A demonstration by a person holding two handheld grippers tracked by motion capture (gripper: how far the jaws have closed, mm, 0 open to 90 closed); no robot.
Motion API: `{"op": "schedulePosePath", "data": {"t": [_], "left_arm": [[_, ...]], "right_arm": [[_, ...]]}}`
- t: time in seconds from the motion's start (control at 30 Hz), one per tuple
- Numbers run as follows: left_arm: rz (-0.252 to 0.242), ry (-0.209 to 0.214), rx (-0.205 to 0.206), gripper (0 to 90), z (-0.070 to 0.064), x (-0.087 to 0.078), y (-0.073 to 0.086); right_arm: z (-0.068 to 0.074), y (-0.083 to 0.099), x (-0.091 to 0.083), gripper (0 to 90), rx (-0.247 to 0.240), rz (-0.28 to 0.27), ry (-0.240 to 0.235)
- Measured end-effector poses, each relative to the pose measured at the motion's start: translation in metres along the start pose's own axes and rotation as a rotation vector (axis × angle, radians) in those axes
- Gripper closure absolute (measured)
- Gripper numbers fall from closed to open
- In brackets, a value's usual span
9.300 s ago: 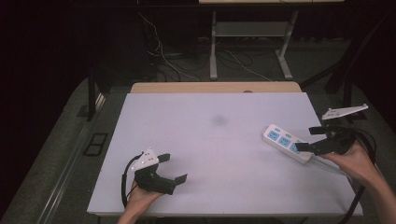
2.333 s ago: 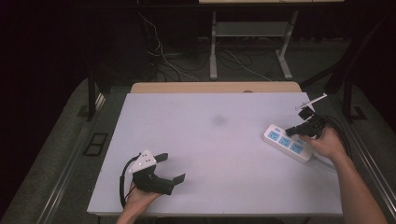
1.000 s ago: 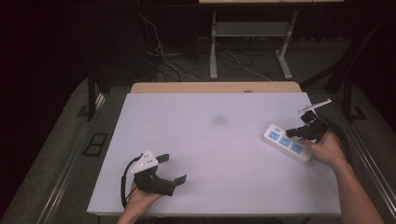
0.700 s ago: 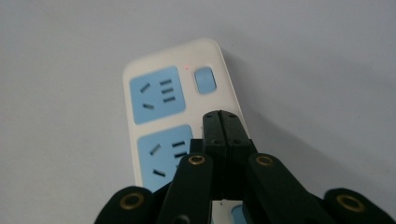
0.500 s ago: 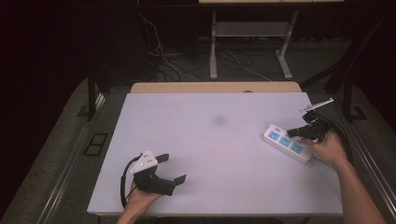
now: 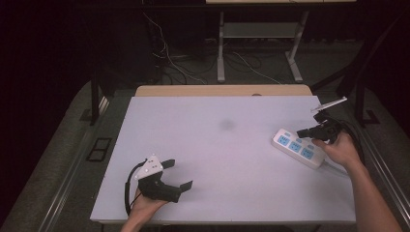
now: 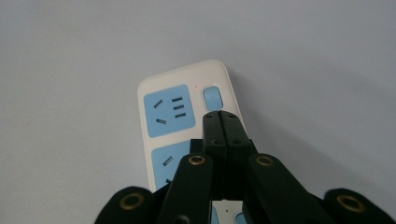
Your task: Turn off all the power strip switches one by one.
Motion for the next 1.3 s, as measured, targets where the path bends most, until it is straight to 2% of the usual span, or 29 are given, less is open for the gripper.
{"op": "schedulePosePath", "data": {"t": [0.3, 0.6, 1.3], "left_arm": [[-0.002, -0.002, 0.000, 0.0, 0.000, -0.001, 0.000], [-0.002, -0.002, -0.001, 0.0, 0.001, -0.002, 0.000], [-0.003, -0.003, -0.001, 0.0, 0.002, -0.003, 0.000]], "right_arm": [[0.004, -0.022, -0.005, 90.0, -0.034, -0.007, 0.004], [0.005, -0.034, -0.003, 90.0, -0.042, -0.010, 0.006], [0.008, -0.031, 0.023, 90.0, -0.047, 0.039, -0.012]]}}
Point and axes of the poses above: each handheld gripper's, and its own axes: x roughly forward along the jaws, y roughly out of its underside, z roughly to its left, the point moved 8 cm from there along x, roughly forward along the jaws, and after that the axes turned 11 degrees about y, right-handed, at the moved point
